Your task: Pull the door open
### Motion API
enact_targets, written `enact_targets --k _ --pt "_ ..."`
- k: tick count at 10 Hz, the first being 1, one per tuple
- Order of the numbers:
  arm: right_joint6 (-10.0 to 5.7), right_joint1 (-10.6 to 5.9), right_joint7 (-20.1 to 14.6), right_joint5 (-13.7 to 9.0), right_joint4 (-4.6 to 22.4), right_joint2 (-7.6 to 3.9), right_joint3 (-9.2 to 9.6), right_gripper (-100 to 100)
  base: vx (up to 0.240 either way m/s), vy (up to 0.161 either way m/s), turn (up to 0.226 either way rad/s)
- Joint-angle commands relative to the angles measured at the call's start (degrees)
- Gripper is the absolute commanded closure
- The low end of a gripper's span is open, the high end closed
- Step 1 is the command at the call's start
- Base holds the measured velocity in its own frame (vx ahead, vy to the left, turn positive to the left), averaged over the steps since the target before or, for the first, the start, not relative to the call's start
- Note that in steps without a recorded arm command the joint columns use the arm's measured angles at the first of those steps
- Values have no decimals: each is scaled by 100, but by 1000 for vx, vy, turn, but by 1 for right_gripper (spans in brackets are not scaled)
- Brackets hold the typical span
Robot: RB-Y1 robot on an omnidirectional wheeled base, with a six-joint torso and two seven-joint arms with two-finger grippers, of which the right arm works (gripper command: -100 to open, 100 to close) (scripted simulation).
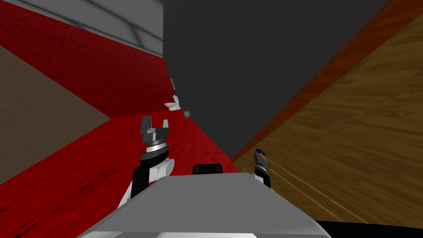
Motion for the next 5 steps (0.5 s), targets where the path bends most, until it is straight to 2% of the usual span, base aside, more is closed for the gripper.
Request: enact_targets --k 1,5 --pt "-3 27 -69 60 -11 0 95 100 -179 70 33" --pt "-19 98 -258 235 -120 -52 353 100 -193 63 51"
